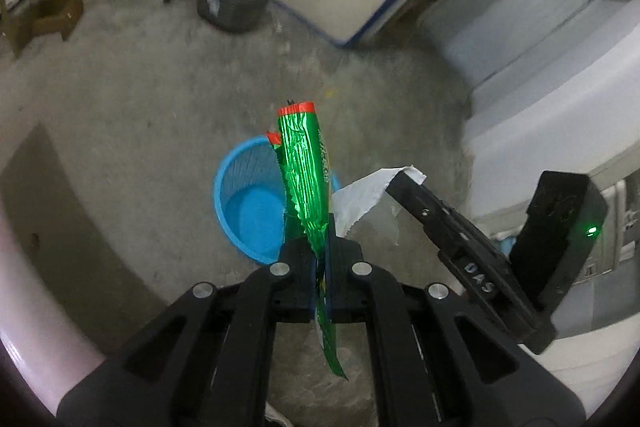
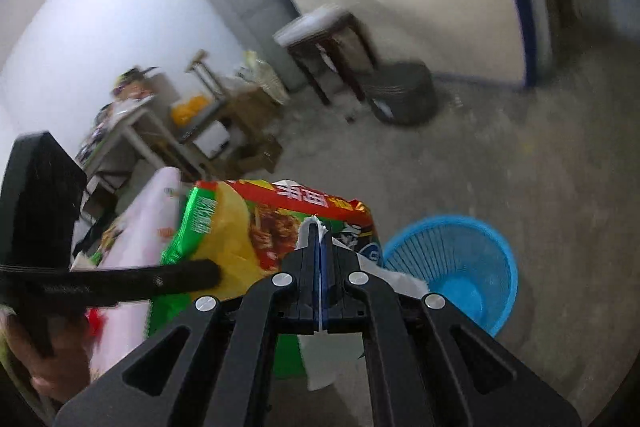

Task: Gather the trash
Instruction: 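Drop the chip bag and tissue into the blue wastebasket with both tools, then move both tools back over the table toward the white milk bottle, then grasp the white AD milk bottle by its body with the left tool, then grasp the yellow snack wrapper with the right tool while the left tool holds the bottle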

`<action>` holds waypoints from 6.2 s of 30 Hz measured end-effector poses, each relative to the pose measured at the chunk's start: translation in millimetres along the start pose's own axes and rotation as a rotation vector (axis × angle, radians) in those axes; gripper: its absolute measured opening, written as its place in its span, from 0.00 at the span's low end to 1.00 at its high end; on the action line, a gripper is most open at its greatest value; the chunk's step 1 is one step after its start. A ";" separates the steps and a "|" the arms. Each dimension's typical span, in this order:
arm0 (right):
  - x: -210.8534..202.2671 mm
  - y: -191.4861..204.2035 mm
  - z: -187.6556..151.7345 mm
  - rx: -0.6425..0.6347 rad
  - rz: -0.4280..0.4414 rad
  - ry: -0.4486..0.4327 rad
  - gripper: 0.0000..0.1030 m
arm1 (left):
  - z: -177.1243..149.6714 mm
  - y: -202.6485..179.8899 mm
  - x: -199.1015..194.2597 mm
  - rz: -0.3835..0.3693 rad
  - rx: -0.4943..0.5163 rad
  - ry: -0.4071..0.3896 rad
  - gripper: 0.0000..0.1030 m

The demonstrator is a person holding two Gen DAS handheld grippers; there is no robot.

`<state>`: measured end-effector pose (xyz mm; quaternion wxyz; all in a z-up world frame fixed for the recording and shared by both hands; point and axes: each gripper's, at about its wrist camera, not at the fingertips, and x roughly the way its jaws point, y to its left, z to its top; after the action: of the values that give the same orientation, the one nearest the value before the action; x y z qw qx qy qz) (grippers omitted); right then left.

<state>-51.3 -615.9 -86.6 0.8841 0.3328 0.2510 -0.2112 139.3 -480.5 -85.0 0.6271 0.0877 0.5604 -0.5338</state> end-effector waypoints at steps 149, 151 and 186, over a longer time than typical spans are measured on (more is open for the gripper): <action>81.3 527.0 -197.7 -1.073 0.294 0.439 0.28 | -441.4 258.8 -371.8 0.404 -0.786 -0.472 0.54; 84.0 527.3 -200.2 -1.083 0.288 0.447 0.20 | -441.9 258.4 -371.7 0.404 -0.784 -0.474 0.54; 14.1 508.0 -153.4 -0.921 0.491 0.405 0.16 | -447.2 226.6 -411.4 0.439 -0.738 -0.599 0.54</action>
<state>187.8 -162.2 50.2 0.8956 -0.0050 0.3970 0.2005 122.3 165.2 -27.4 0.8463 -0.1802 0.4755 -0.1587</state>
